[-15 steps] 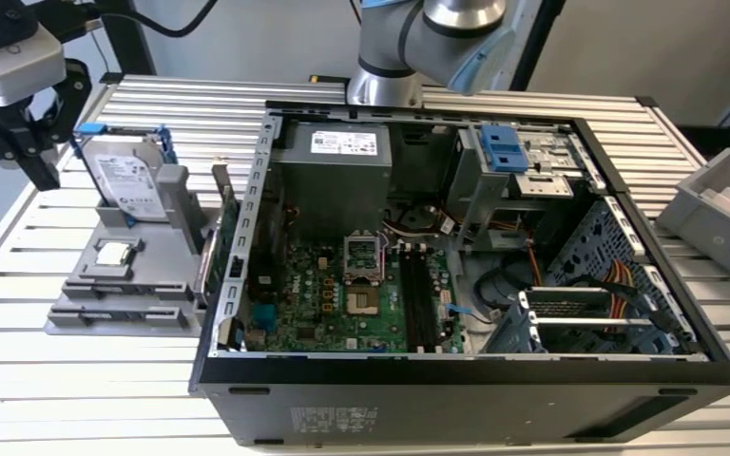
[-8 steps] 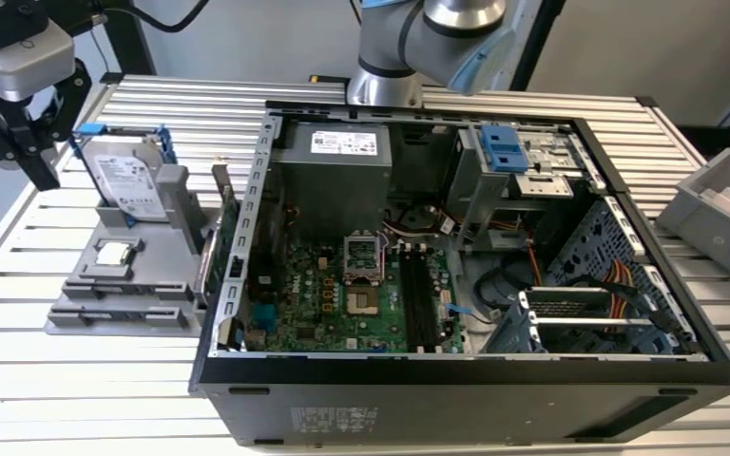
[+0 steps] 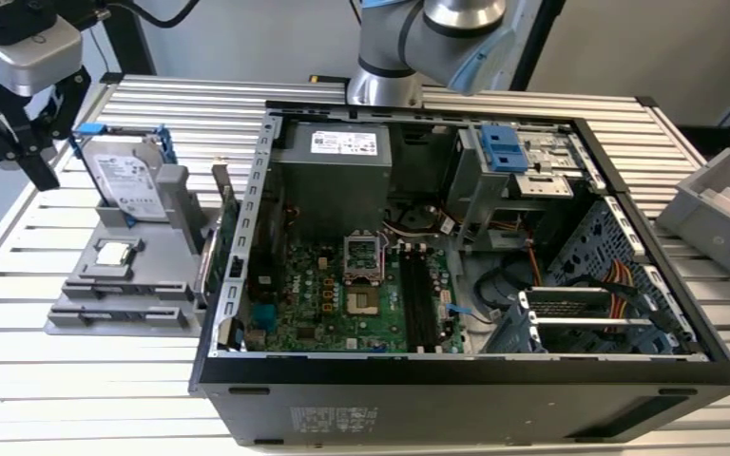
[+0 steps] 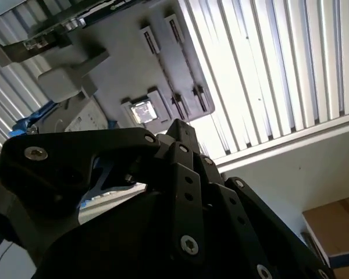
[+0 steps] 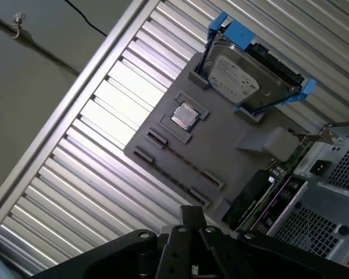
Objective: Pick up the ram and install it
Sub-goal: 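Pick up the ram and move it above insertion slot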
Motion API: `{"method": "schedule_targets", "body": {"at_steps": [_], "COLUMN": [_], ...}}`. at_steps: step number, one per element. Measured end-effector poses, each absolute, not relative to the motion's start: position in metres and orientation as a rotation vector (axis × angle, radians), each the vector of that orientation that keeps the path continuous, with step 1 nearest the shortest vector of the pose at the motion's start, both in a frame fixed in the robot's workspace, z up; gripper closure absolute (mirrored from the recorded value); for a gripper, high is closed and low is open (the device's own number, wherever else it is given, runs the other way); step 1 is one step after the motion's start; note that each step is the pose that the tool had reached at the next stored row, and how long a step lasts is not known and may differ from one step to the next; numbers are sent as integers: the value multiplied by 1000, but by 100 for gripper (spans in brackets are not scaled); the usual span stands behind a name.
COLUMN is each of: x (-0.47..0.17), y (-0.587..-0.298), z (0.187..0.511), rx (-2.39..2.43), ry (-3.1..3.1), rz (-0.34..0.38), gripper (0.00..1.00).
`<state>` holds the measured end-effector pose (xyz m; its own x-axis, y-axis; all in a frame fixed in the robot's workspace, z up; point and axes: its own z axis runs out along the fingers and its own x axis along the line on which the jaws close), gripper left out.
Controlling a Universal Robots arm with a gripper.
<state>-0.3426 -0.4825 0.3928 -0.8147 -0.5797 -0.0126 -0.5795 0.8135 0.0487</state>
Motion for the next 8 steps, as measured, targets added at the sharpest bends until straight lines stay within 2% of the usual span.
{"method": "schedule_targets", "body": {"at_steps": [8], "x": [-343], "y": [-483], "z": [393], "rx": [1046], "ry": [-2957], "rz": [-79], "gripper": [100]}}
